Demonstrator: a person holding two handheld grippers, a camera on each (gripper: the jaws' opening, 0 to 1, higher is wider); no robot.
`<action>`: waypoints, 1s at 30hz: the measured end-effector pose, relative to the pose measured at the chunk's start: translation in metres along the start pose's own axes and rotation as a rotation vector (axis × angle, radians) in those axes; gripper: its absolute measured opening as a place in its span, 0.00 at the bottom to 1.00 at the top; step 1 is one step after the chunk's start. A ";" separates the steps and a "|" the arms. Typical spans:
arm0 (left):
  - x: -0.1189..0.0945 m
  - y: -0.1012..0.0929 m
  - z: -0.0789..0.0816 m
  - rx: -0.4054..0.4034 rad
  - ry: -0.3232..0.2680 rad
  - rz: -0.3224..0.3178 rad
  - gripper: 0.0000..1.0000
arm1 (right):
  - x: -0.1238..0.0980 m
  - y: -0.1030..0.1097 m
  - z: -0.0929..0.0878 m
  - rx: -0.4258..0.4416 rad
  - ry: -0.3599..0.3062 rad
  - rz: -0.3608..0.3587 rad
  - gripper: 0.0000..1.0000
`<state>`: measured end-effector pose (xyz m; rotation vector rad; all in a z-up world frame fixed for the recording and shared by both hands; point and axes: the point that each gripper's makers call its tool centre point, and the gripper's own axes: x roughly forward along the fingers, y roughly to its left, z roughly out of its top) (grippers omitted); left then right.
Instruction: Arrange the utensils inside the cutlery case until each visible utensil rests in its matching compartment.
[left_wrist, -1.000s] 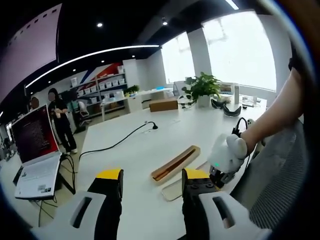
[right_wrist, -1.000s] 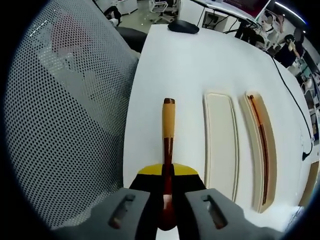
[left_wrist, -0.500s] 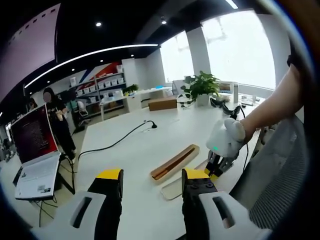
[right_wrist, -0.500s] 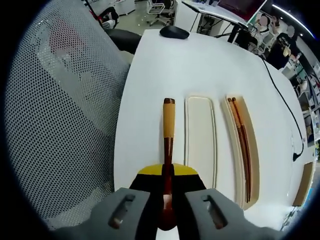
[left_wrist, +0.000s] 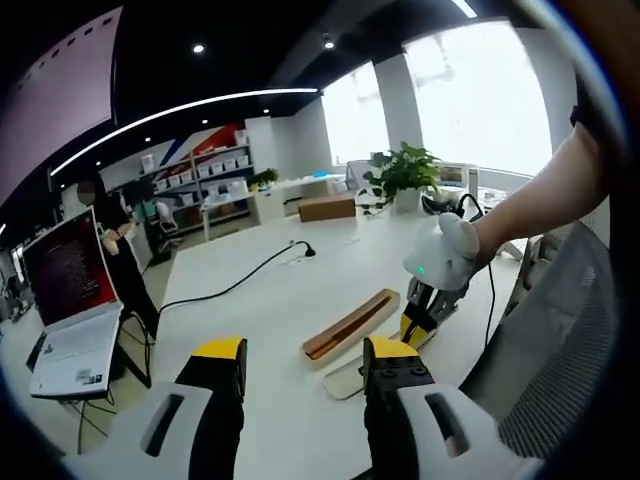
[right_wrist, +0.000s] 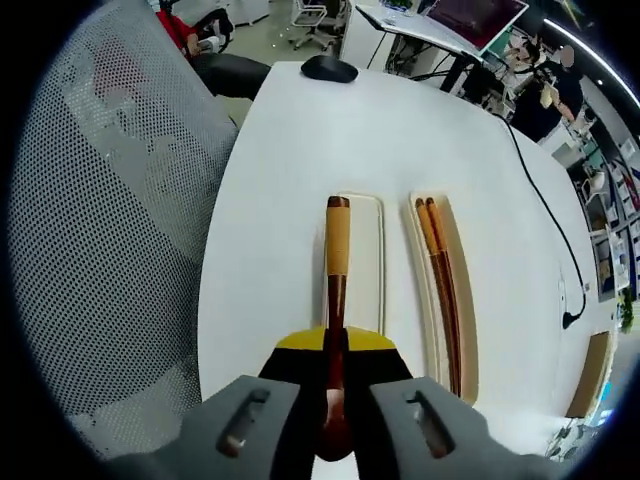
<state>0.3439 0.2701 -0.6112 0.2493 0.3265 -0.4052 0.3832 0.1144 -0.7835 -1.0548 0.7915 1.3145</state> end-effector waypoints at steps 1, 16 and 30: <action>0.000 0.000 0.000 0.001 0.001 -0.001 0.48 | 0.000 -0.002 0.000 -0.018 0.001 -0.006 0.01; 0.004 -0.001 -0.004 -0.006 0.019 -0.017 0.48 | -0.001 -0.056 0.000 -0.059 0.004 -0.109 0.01; 0.007 0.003 -0.008 -0.025 0.028 -0.013 0.48 | 0.019 -0.084 -0.002 -0.128 0.046 -0.110 0.01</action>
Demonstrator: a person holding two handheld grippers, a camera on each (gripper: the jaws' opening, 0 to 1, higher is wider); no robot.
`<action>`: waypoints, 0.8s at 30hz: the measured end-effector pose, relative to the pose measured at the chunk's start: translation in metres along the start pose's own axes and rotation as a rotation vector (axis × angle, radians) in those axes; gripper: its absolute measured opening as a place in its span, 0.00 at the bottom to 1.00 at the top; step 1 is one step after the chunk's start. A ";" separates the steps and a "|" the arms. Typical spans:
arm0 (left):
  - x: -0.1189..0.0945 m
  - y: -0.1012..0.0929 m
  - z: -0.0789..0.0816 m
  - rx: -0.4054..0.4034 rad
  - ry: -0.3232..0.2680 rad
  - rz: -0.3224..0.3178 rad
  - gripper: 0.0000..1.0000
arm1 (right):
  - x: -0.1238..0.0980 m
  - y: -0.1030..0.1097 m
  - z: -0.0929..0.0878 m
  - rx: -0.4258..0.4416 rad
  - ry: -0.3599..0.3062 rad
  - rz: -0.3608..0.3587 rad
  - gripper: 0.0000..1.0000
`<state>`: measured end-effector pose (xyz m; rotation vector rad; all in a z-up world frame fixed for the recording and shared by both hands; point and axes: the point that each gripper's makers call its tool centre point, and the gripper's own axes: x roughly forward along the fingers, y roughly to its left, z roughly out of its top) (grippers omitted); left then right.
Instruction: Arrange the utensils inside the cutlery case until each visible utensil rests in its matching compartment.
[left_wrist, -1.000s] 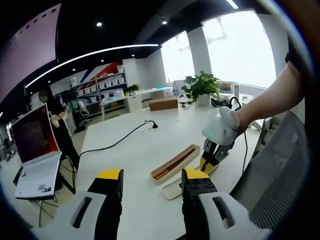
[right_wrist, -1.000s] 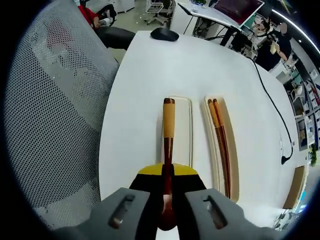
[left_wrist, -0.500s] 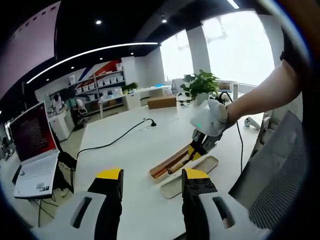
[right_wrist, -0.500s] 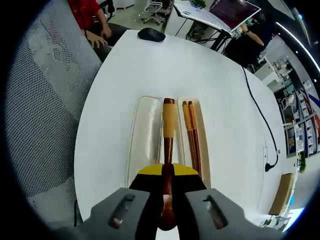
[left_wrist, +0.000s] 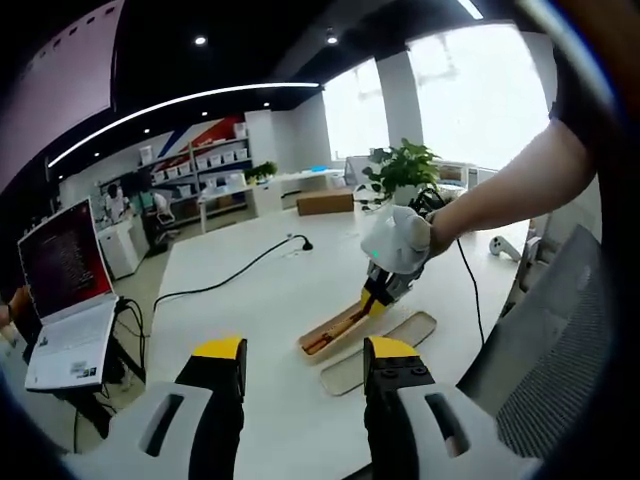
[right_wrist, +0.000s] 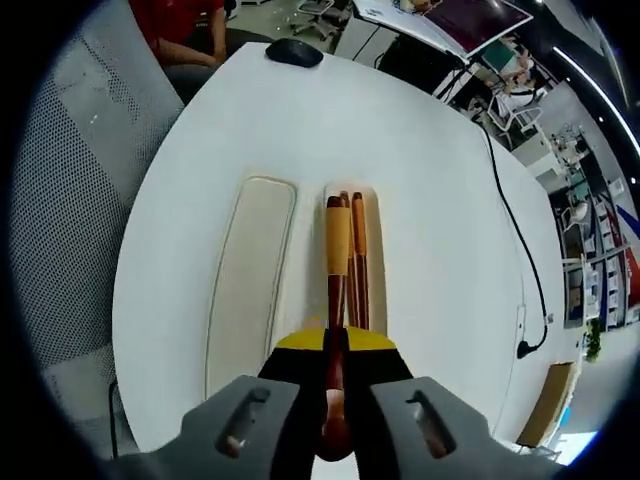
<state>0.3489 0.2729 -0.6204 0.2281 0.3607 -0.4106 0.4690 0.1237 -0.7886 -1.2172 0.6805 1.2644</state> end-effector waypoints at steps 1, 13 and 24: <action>0.000 0.001 0.000 -0.002 0.002 0.003 0.48 | 0.002 -0.001 0.000 0.000 0.001 0.002 0.01; -0.001 0.005 -0.003 -0.013 0.014 0.021 0.48 | 0.019 -0.004 0.009 -0.021 0.000 0.044 0.01; -0.001 0.006 -0.003 -0.020 0.016 0.021 0.47 | 0.029 -0.005 0.007 -0.060 0.005 0.077 0.01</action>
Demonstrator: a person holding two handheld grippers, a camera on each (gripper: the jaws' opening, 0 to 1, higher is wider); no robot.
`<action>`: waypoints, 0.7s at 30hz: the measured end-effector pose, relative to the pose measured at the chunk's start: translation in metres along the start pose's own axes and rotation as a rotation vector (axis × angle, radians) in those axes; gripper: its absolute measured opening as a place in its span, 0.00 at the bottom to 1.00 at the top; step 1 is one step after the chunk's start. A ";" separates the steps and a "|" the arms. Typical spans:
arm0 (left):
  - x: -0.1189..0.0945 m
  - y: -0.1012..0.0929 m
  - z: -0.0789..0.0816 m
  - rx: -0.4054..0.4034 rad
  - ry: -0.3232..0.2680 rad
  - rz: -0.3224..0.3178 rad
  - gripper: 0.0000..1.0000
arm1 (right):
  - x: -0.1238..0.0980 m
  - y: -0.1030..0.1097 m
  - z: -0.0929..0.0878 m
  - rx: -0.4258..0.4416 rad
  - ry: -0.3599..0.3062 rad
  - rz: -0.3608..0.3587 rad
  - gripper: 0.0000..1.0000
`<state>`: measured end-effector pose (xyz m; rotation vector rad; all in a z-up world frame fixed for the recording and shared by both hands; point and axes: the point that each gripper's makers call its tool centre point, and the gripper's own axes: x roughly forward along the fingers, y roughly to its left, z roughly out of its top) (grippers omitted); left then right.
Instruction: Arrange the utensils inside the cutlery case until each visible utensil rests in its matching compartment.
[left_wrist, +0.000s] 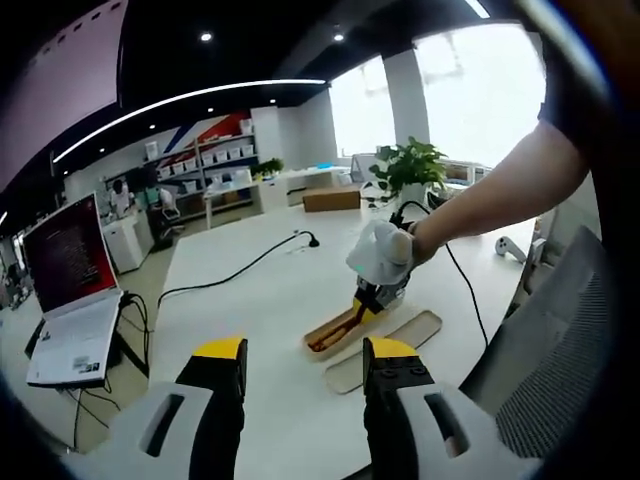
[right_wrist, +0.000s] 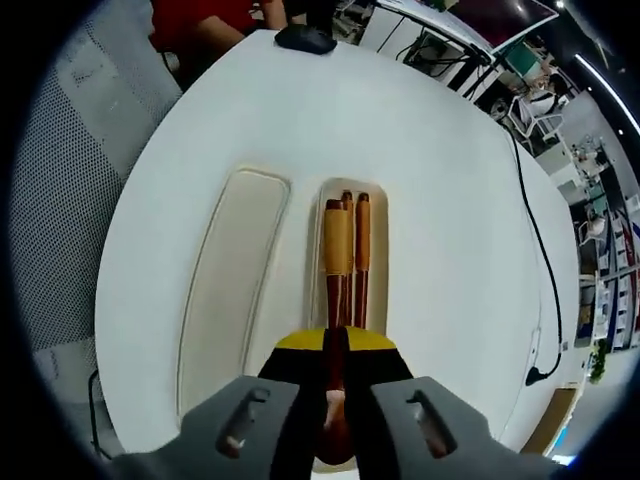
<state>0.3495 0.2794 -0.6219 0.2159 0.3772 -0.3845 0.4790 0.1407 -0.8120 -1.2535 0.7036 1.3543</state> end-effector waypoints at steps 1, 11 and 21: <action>0.000 0.001 0.000 -0.002 -0.002 0.002 0.47 | 0.000 -0.001 0.000 -0.005 -0.002 -0.002 0.01; -0.001 0.004 0.001 -0.032 -0.013 0.013 0.47 | 0.007 -0.002 -0.003 -0.030 0.013 -0.001 0.01; 0.001 0.003 0.001 -0.034 -0.007 0.010 0.47 | 0.010 -0.003 -0.007 -0.048 0.010 0.002 0.02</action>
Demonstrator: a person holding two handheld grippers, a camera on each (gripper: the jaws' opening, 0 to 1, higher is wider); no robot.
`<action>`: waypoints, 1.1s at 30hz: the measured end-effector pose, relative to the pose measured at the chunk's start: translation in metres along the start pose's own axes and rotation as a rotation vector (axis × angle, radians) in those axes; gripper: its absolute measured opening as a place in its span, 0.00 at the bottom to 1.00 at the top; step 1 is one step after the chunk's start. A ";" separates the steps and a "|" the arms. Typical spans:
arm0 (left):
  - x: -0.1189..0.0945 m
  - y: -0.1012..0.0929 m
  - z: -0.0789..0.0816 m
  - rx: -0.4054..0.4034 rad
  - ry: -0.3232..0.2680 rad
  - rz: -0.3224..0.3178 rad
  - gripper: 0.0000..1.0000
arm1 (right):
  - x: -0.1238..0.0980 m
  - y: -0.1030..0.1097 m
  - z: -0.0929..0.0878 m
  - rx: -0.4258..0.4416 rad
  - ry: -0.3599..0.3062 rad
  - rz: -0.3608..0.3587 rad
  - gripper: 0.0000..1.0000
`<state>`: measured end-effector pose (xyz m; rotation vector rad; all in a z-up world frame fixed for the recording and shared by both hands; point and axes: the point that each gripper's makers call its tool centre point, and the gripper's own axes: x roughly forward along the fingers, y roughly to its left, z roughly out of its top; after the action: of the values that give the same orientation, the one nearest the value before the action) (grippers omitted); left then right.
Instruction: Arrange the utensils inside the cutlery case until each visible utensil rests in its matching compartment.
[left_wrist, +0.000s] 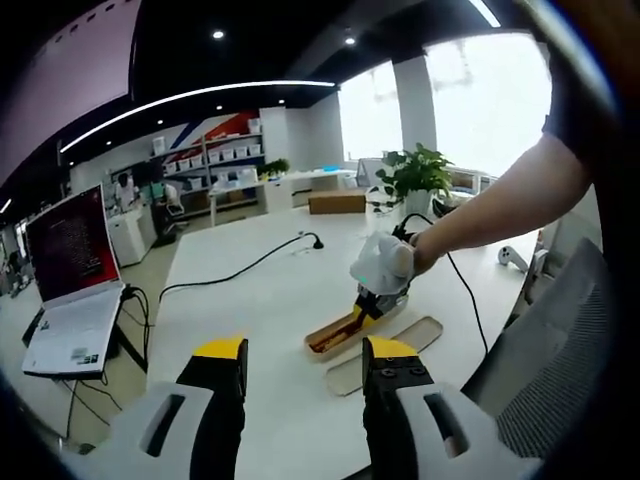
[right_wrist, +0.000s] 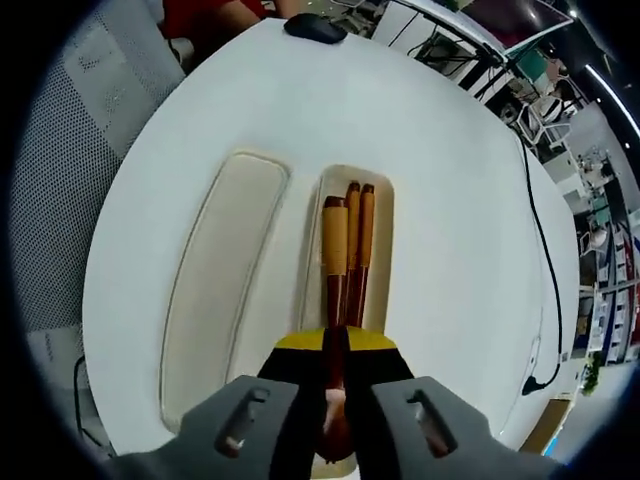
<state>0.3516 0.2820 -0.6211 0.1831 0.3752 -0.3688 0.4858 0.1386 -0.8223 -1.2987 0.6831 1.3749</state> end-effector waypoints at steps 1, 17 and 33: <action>0.000 0.000 0.000 0.001 0.001 -0.001 0.47 | 0.000 0.000 0.000 -0.001 -0.001 -0.001 0.02; 0.000 -0.002 -0.001 0.015 0.006 -0.006 0.47 | -0.019 -0.008 -0.002 0.097 -0.029 -0.059 0.08; 0.000 -0.004 0.000 0.073 0.008 -0.008 0.47 | -0.065 -0.031 -0.033 0.191 -0.028 -0.211 0.19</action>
<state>0.3500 0.2779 -0.6211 0.2550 0.3707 -0.3902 0.5147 0.0964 -0.7616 -1.1620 0.6232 1.1276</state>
